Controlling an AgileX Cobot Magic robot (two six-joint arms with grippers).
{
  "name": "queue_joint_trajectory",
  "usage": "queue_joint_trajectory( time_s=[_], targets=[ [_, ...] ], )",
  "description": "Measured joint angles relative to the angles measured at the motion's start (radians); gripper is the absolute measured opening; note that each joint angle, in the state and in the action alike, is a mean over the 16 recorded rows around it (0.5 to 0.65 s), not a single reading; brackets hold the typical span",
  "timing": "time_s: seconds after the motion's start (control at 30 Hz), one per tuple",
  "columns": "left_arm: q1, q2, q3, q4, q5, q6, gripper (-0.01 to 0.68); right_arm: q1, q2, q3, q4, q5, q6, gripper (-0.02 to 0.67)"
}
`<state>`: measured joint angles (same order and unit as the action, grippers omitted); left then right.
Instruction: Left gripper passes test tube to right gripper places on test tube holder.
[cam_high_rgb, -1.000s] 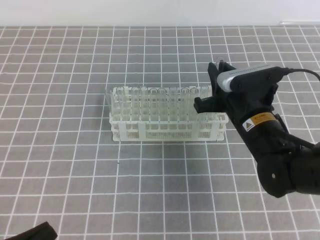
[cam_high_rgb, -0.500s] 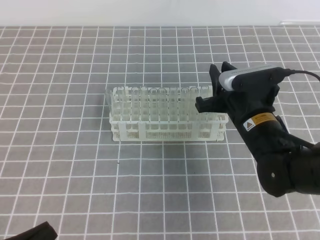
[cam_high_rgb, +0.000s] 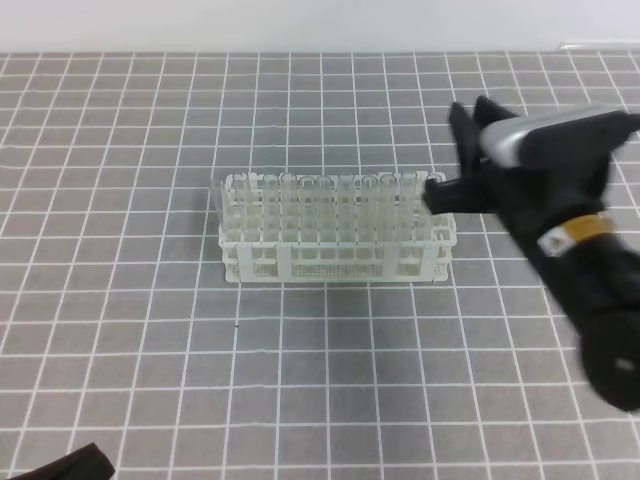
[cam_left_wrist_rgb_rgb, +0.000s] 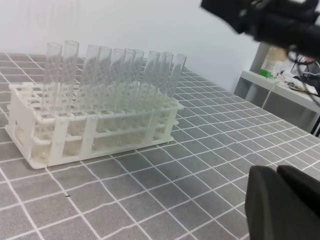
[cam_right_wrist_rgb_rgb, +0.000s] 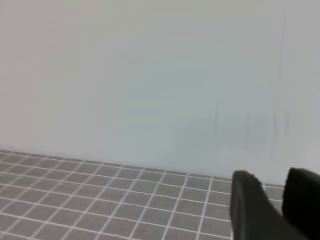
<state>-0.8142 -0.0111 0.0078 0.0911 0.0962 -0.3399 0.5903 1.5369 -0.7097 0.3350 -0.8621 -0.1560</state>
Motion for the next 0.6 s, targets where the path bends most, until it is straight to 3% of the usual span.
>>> queue_joint_trajectory(
  time_s=[0.23,0.6],
  targets=[
    [0.001,-0.003,0.002,0.0,-0.003,0.0,-0.001,0.0,-0.292,0.082,-0.003,0.235,-0.013,0.052],
    [0.001,-0.004,0.003,0.0,-0.003,0.0,-0.001,0.0,-0.714,0.145,-0.006,0.913,-0.01,-0.012]
  ],
)
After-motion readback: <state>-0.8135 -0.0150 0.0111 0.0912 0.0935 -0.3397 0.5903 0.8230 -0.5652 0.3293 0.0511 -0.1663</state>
